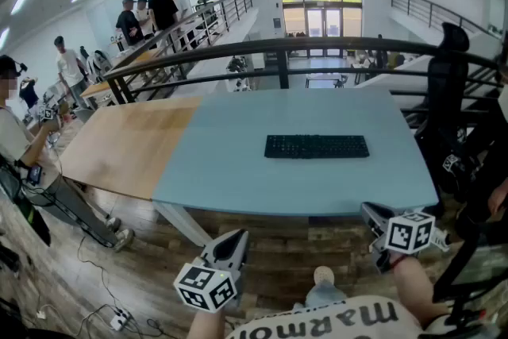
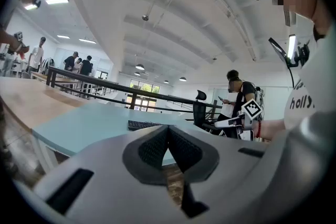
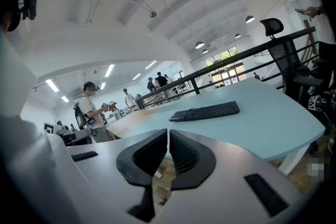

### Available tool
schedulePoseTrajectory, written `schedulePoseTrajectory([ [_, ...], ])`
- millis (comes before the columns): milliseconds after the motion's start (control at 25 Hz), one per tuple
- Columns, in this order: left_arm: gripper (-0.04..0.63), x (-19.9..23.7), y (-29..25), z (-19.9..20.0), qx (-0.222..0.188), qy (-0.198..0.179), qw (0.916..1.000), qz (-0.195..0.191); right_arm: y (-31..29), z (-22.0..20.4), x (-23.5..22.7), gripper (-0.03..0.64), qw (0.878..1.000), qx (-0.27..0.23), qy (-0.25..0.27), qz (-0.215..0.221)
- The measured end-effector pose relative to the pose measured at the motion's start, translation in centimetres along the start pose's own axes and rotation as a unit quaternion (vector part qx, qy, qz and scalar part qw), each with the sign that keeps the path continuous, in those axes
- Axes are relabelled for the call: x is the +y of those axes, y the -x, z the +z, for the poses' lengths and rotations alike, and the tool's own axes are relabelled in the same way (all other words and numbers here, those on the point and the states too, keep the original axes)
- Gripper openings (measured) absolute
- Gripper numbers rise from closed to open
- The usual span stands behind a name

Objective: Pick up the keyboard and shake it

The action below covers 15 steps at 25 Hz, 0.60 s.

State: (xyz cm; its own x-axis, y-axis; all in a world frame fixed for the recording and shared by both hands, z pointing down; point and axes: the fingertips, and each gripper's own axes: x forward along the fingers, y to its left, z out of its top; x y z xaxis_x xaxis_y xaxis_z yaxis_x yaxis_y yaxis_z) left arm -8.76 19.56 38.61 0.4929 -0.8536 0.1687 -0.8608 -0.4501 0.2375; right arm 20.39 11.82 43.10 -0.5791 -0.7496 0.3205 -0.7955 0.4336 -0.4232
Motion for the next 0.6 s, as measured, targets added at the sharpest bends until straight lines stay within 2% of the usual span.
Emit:
schedulePoseTrajectory([
  [600,0.003,1.4,1.2,-0.2,-0.005,0.012,0.9999,0.006,-0.1,-1.0,0.3,0.043,1.0,0.007,-0.005,-0.016],
])
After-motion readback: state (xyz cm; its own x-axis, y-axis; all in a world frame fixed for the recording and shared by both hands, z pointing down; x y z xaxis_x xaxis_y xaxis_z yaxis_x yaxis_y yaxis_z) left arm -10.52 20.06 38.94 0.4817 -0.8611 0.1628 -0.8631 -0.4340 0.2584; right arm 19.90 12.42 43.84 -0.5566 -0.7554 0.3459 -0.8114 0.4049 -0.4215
